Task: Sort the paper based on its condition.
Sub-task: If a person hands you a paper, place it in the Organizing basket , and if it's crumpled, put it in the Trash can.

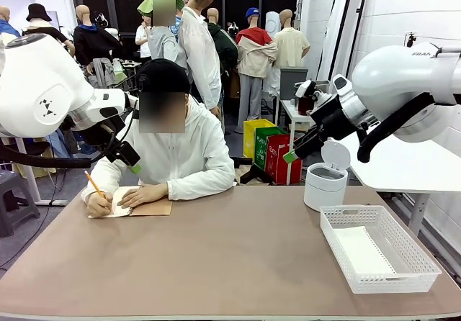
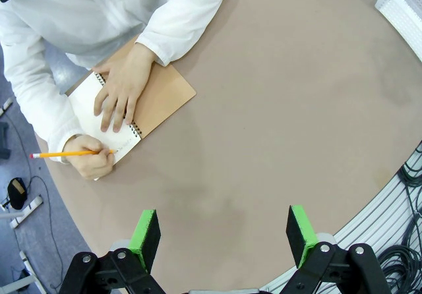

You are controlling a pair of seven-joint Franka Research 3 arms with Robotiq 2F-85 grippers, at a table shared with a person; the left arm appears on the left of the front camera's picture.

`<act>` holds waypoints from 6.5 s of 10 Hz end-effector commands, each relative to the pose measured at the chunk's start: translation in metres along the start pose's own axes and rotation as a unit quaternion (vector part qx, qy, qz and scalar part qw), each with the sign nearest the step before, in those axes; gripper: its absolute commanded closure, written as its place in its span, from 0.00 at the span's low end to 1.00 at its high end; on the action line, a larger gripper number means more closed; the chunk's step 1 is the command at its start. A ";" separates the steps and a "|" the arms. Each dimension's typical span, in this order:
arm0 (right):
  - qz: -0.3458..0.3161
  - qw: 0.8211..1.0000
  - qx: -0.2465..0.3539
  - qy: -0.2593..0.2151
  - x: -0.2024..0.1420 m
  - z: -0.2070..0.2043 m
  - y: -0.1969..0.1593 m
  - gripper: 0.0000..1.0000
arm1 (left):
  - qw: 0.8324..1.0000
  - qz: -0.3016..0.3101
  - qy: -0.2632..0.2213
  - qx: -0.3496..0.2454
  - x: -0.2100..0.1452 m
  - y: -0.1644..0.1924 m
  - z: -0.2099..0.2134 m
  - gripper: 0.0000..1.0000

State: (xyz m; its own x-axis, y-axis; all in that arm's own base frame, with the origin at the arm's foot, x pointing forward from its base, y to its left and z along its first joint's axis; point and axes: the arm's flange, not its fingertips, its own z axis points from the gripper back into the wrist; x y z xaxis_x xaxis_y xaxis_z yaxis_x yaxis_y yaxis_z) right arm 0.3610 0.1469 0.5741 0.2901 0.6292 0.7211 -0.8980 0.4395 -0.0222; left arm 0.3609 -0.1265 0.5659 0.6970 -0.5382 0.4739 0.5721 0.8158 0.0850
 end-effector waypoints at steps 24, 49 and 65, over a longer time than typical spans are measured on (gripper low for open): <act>0.000 1.000 0.002 0.002 0.001 0.000 0.001 0.00 | 1.000 0.000 -0.002 -0.002 0.000 0.001 0.001 0.00; 0.000 1.000 0.002 0.002 0.001 0.000 0.001 0.00 | 1.000 0.000 -0.002 -0.002 0.000 0.001 0.001 0.00; 0.000 1.000 0.002 0.002 0.001 0.000 0.001 0.00 | 1.000 0.000 -0.002 -0.002 0.000 0.001 0.001 0.00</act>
State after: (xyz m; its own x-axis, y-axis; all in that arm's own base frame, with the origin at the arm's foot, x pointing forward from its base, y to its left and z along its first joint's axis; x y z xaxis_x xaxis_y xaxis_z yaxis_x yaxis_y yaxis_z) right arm 0.3610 0.1471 0.5741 0.2898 0.6294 0.7210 -0.8981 0.4392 -0.0224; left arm 0.3609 -0.1265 0.5659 0.6970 -0.5382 0.4739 0.5721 0.8158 0.0850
